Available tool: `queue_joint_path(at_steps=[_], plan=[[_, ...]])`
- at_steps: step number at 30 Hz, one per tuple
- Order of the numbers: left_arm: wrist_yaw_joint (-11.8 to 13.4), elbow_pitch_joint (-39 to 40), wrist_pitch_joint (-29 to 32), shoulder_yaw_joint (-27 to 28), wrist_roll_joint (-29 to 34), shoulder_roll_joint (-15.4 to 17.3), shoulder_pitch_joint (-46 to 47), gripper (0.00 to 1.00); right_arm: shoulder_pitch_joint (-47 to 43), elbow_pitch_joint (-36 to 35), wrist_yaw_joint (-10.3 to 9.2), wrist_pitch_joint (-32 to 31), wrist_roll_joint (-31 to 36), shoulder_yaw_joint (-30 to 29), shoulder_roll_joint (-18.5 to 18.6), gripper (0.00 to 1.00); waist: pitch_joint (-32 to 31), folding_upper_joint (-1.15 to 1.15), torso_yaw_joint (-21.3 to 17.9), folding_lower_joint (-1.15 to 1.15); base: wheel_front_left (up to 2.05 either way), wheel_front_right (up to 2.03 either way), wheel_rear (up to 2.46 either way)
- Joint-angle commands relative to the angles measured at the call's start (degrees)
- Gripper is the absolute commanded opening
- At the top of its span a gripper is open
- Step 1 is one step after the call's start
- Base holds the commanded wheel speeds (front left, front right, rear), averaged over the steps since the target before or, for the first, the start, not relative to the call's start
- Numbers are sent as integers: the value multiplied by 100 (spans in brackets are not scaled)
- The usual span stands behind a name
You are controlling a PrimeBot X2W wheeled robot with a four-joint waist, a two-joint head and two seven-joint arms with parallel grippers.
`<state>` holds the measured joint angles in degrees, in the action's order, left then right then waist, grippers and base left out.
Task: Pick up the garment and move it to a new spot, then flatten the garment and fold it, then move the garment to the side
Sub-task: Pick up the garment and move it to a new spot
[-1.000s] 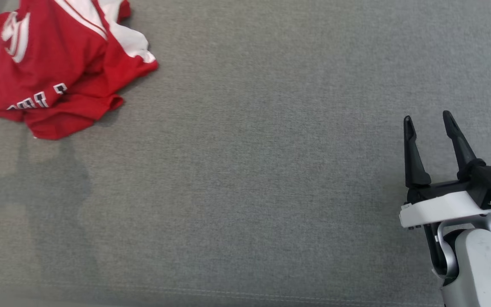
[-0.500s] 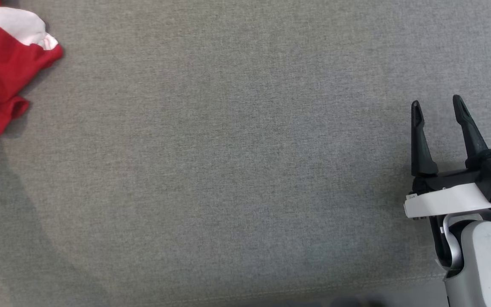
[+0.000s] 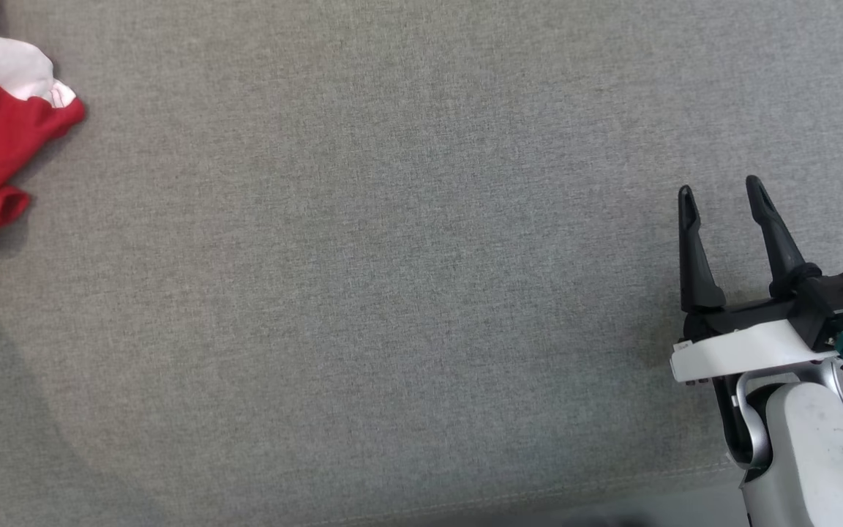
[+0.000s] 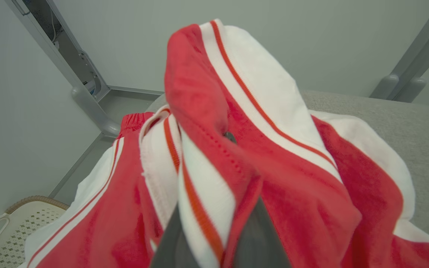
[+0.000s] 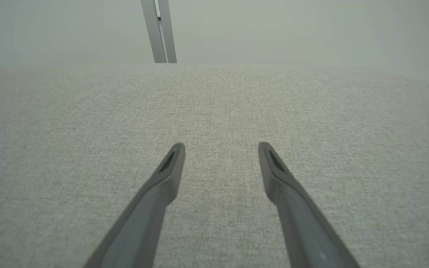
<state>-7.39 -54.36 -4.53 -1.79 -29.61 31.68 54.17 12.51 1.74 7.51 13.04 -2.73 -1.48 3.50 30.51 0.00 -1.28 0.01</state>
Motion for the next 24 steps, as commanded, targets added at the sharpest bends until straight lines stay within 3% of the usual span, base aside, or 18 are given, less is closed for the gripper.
queue_joint_path(at_steps=[1, 7, 13, 24], plan=[[-14, 7, -143, -25, -23, 102, 129, 0, -33, 67, -4, 51, -44, 15, -9, 100, -206, 0, -7, -1, 0, 0, 0], [-14, 303, -579, -228, 94, 280, 319, 0, -88, 323, -4, 138, -192, 97, -30, 100, -616, 0, 33, -1, 0, 0, 0], [-4, 1109, -724, -468, 299, 309, 593, 0, -179, 614, -4, 198, -332, 124, -53, 100, -1057, 0, 26, -1, 0, 0, 0], [127, 3581, 226, -1042, 301, -228, 1109, 0, -263, 747, -4, 219, -750, 220, -59, 100, -1420, 0, -620, -1, 0, 0, 0]])
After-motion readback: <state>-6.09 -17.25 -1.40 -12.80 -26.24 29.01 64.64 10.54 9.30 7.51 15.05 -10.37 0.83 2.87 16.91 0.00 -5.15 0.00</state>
